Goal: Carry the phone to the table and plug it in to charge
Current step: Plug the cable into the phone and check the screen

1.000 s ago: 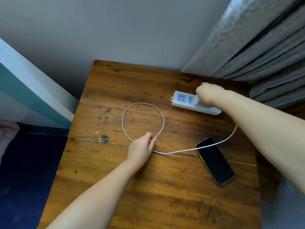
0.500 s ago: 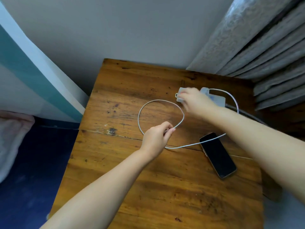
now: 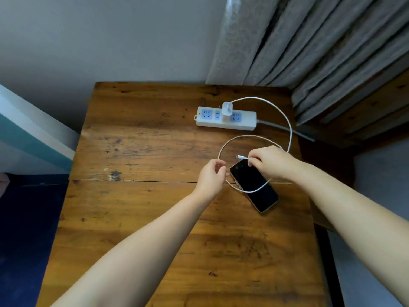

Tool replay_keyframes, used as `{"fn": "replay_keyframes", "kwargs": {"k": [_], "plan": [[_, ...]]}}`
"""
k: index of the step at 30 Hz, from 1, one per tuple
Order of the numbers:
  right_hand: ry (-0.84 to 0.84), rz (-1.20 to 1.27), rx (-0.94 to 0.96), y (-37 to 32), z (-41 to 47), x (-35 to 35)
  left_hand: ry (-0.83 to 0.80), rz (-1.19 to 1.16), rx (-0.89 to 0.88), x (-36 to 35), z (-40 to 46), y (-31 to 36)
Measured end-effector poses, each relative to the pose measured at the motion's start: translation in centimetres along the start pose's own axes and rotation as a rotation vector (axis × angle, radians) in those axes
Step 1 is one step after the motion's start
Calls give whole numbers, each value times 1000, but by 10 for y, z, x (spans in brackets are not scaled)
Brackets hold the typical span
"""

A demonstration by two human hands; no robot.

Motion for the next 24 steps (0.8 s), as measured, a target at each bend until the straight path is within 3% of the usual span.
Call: {"fn": "replay_keyframes", "kwargs": {"k": [3,8,12,17,24], "plan": [[-11,-79,-164,19,11,-16,-28,-105,298,-30,7,-3],[-18,75,-280,28,23,-37,10,-201,527,-52,10,7],[0,166,-312,27,22,-38,49,-136,496,-56,13,11],[30,273,-276,24,17,-27,95,-225,495,-62,12,10],[245,548,-118,9,15,-18,180,-350,207,-43,9,8]]}}
Point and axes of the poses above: each hand's wrist, its own z-axis towards the middle knuckle, its own x-axis out of the back of the hand, y = z × x, the point moved 1 cm from there along z, towards the middle knuckle, and after that the axes turned 5 degrees about z, right-handed, at the moved point
